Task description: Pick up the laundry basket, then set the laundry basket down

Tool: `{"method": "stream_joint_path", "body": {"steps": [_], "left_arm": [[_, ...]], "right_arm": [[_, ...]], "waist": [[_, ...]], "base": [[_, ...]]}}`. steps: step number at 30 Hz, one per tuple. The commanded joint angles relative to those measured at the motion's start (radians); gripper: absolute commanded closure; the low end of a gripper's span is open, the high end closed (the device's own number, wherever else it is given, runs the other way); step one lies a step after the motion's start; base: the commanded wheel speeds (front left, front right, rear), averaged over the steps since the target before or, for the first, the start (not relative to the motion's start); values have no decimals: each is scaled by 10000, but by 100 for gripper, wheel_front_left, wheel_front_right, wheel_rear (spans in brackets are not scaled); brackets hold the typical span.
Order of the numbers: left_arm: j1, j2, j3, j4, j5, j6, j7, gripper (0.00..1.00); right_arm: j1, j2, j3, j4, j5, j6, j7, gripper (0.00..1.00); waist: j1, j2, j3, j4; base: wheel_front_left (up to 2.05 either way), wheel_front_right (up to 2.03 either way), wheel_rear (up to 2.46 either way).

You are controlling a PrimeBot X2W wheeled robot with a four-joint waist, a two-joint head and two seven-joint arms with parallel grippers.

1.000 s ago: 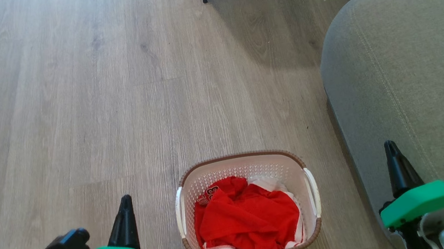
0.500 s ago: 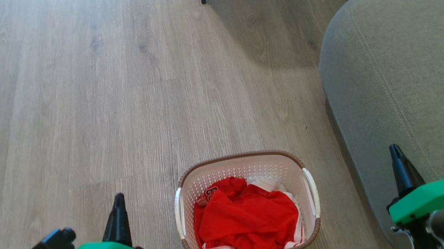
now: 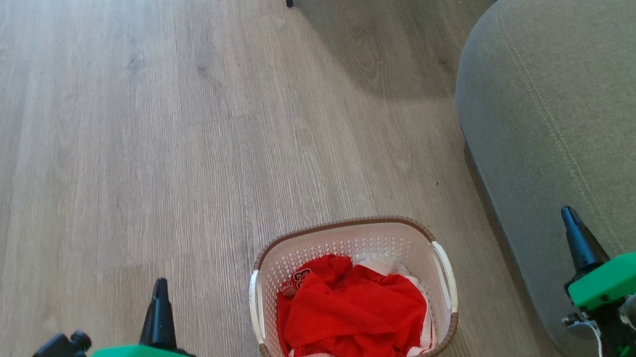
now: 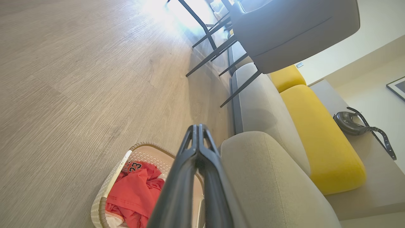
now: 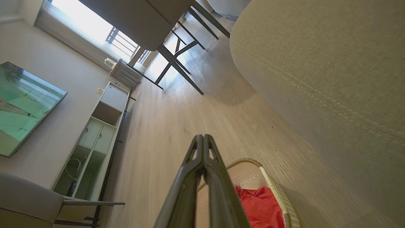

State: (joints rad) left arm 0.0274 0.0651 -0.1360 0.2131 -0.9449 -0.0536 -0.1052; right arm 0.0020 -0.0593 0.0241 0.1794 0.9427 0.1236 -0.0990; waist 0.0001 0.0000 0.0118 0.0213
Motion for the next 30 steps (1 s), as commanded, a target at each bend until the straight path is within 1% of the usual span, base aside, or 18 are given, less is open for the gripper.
{"method": "stream_joint_path", "body": {"steps": [1,30], "left_arm": [[-606,173,348,-275,-325,-95,81,100],[-934,175,1133,-11,-3421,-408,886,100]], "right_arm": [[-515,-168,-15,-271,334,38,60,100],[-768,-183,-459,146,3417,53,864,100]], "waist": [[0,0,-2,-6],[0,0,-41,-102]], "base": [[0,0,0],[0,0,0]]}}
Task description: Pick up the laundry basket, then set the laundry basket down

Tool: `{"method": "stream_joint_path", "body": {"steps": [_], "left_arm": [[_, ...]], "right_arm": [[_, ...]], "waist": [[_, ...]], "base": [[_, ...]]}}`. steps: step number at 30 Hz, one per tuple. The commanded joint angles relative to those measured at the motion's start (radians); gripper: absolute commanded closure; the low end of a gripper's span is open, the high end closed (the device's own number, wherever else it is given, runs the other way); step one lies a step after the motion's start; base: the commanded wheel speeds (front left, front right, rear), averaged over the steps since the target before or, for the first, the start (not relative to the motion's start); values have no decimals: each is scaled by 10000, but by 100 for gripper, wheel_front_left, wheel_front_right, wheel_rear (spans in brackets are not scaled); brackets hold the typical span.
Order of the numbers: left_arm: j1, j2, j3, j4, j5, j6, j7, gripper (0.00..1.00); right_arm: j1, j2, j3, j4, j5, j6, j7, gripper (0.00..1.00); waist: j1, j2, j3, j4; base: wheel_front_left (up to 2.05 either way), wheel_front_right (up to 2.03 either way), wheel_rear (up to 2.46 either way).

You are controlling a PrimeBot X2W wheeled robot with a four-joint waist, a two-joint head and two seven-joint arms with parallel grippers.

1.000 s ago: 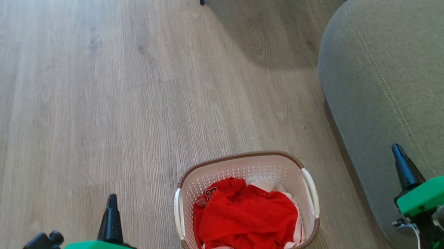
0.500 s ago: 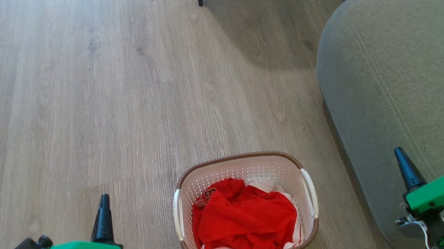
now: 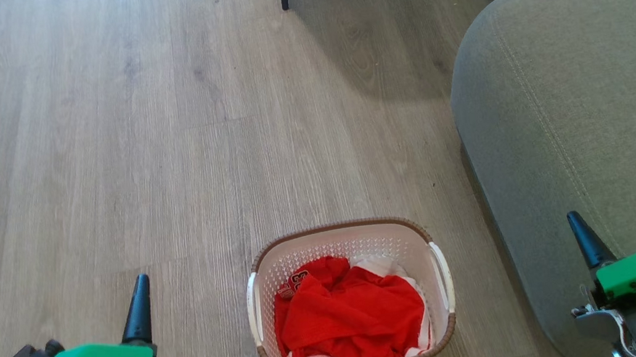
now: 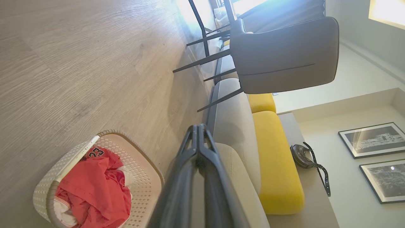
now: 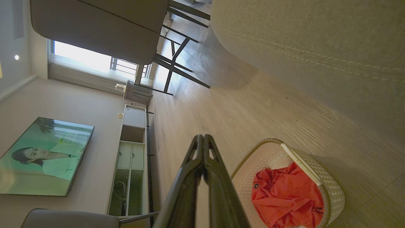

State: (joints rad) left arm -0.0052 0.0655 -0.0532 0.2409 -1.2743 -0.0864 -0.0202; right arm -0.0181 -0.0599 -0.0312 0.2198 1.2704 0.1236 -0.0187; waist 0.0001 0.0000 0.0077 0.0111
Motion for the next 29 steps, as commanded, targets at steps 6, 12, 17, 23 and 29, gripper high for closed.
{"method": "stream_joint_path", "body": {"steps": [6,12,17,23,29], "left_arm": [[-679,167,480,-231,-786,-147,214,100],[-750,162,657,-174,-1443,-214,394,100],[-822,155,836,-116,-2098,-281,575,100],[-893,147,1015,-59,-2749,-348,756,100],[-953,140,1166,-11,-3294,-404,908,100]], "right_arm": [[-623,-176,-8,-169,796,57,238,100],[-678,-174,-111,-79,1451,60,417,100],[-733,-170,-216,10,2104,63,597,100],[-788,-166,-321,100,2753,66,777,100],[-834,-162,-410,175,3296,69,929,100]], "waist": [[-1,0,-9,-20],[-1,0,-17,-41],[-1,0,-25,-62],[-1,0,-33,-82],[-1,0,-40,-99]], "base": [[0,0,0],[0,0,0],[0,0,0],[0,0,0],[0,0,0]]}}
